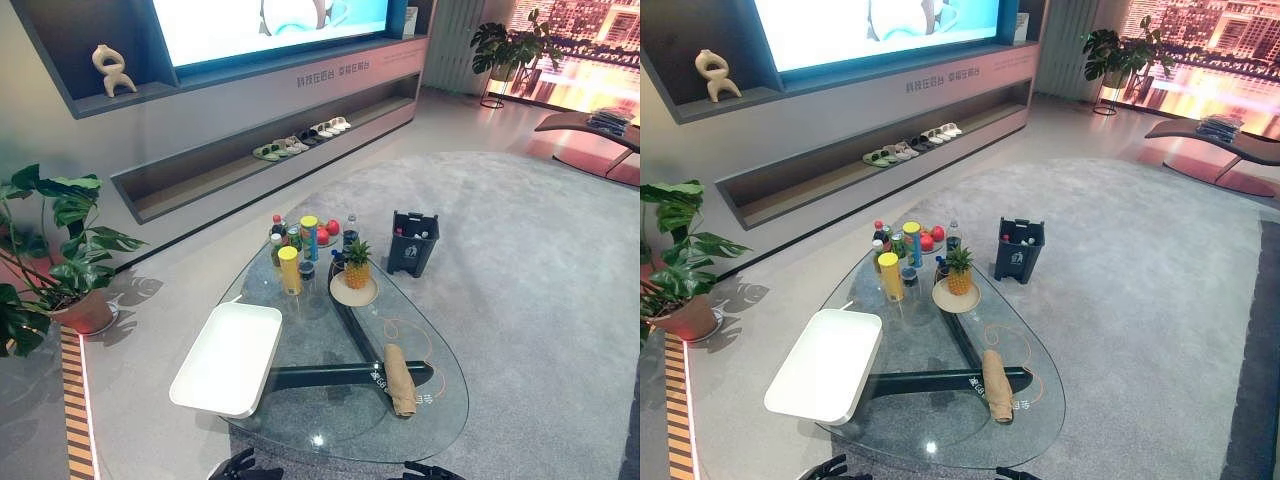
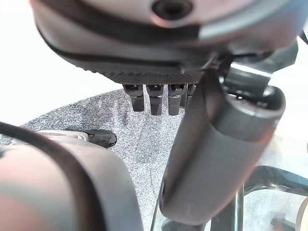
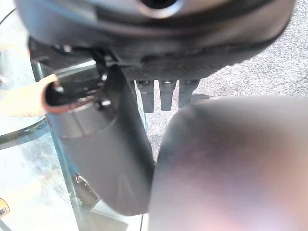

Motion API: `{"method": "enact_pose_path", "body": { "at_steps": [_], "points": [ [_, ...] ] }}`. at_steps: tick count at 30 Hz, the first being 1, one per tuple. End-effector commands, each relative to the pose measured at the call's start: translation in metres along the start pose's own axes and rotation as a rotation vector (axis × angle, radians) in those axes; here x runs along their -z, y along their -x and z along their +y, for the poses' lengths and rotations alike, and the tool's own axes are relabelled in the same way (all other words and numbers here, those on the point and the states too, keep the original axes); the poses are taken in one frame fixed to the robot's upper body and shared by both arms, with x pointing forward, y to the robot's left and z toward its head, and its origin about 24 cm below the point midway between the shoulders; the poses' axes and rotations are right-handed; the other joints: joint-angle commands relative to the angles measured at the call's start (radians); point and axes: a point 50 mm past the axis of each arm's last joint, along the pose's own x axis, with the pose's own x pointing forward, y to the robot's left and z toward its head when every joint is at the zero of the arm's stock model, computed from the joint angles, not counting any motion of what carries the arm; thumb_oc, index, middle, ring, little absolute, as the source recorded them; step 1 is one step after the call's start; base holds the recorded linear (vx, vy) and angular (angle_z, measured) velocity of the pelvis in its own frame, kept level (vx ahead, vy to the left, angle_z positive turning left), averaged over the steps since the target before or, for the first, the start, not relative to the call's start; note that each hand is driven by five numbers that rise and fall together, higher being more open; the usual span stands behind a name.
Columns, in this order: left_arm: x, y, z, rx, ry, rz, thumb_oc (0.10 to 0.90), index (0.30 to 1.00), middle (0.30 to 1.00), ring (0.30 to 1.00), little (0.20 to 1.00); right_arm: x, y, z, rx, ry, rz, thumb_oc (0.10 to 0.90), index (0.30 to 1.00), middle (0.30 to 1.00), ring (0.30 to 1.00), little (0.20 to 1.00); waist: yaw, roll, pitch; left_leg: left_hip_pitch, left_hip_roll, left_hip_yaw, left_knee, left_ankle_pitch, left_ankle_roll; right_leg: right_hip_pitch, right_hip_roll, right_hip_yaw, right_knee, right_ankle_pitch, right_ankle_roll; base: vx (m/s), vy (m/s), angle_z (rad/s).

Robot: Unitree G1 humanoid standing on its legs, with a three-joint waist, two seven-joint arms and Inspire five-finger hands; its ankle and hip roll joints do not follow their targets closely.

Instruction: Wipe the table with a cloth and put it in the basket.

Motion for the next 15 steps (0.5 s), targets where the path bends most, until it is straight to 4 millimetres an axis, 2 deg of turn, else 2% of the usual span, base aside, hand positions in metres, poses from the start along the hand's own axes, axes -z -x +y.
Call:
{"method": "enact_pose_path", "body": {
  "at_steps": [1, 15],
  "points": [
    [-0.0231, -0.0075, -0.0263, 0.074, -0.024, -0.048, 0.800, 0.900, 0.900, 0.900, 0.900, -0.0036, -0.0040, 0.0101, -0.045, 0.036, 0.023, 0.800, 0.900, 0.900, 0.900, 0.900, 0.015, -0.008, 0.025, 0.004, -0.024, -0.021, 0.034, -0.083, 0.010, 0.007, -0.040, -0.030, 0.034, -0.033, 0.036, 0.00, 0.000, 0.00],
    [-0.0231, -0.0072, -0.0265, 0.093, -0.025, -0.051, 0.800, 0.900, 0.900, 0.900, 0.900, -0.0034, -0.0039, 0.0097, -0.045, 0.033, 0.022, 0.800, 0.900, 0.900, 0.900, 0.900, 0.015, -0.007, 0.027, 0.003, -0.024, -0.023, 0.030, -0.080, 0.010, 0.004, -0.038, -0.026, 0.031, -0.029, 0.036, 0.00, 0.000, 0.00]
  ]
}}
